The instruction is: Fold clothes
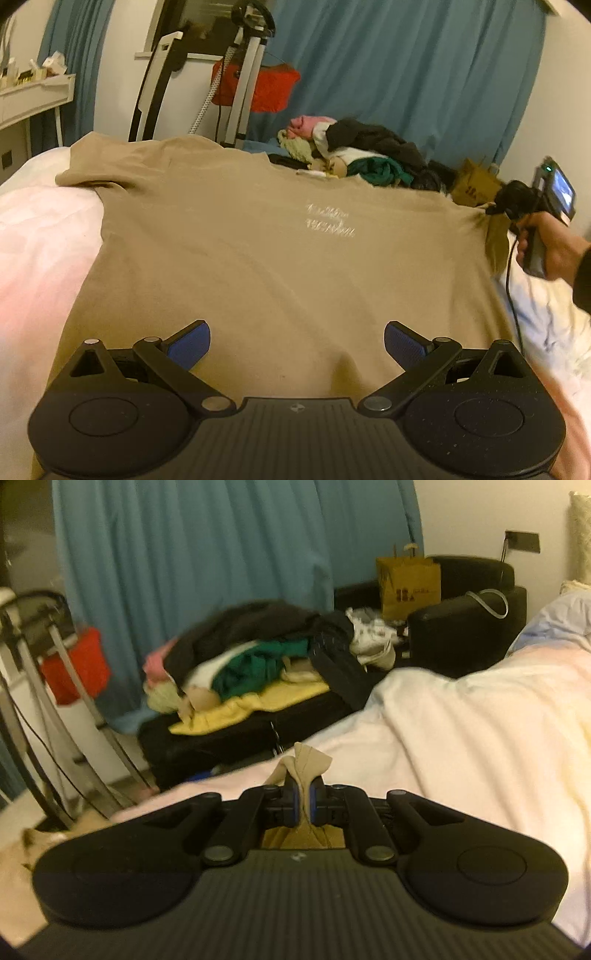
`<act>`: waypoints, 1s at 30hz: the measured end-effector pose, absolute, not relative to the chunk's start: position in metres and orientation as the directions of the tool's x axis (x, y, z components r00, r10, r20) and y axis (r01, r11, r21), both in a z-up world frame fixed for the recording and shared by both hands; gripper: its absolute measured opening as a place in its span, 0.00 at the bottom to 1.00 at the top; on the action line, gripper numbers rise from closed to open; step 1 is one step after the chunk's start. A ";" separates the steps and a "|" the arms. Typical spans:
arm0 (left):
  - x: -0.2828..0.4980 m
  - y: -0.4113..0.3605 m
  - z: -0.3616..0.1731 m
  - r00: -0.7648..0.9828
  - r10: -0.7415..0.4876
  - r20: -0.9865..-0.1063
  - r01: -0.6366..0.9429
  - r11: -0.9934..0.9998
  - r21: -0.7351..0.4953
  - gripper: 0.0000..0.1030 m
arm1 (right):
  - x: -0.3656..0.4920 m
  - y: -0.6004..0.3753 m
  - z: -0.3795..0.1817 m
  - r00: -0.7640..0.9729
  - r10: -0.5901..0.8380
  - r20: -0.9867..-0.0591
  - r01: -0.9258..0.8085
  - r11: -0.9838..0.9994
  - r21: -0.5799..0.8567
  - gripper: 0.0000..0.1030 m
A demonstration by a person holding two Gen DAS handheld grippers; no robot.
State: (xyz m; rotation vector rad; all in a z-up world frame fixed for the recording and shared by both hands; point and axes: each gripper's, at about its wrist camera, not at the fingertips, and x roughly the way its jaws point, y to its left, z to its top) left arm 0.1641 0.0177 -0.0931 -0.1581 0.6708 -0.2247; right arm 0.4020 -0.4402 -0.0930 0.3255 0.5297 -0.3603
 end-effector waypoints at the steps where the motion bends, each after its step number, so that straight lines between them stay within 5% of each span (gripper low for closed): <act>1: 0.167 0.016 -0.095 0.762 -0.250 -0.597 0.155 0.966 -0.206 0.99 | 0.408 -0.440 -0.102 0.795 -0.247 -0.553 0.412 0.890 0.195 0.09; 6: 0.184 0.009 -0.106 0.768 -0.211 -0.605 0.150 0.977 -0.151 0.99 | 0.409 -0.448 -0.129 0.807 -0.225 -0.546 0.429 0.859 0.281 0.16; 8: 0.186 0.008 -0.108 0.770 -0.203 -0.605 0.153 0.979 -0.133 0.99 | 0.400 -0.445 -0.130 0.812 -0.212 -0.543 0.426 0.852 0.304 0.32; 10: 0.186 0.007 -0.110 0.770 -0.198 -0.606 0.159 0.980 -0.118 0.99 | 0.390 -0.442 -0.128 0.816 -0.186 -0.548 0.414 0.849 0.328 0.65; 11: 0.185 0.007 -0.110 0.771 -0.196 -0.607 0.163 0.981 -0.110 0.99 | 0.384 -0.439 -0.124 0.815 -0.163 -0.556 0.402 0.850 0.341 0.69; 21: 0.155 0.016 -0.086 0.789 -0.229 -0.570 0.178 0.973 -0.144 0.99 | 0.231 -0.344 -0.048 0.830 -0.067 -0.553 0.296 0.894 0.336 0.69; 30: 0.101 0.009 -0.063 0.780 -0.309 -0.545 0.272 0.951 -0.150 0.98 | 0.047 -0.274 -0.003 0.939 0.013 -0.344 0.157 0.873 0.462 0.69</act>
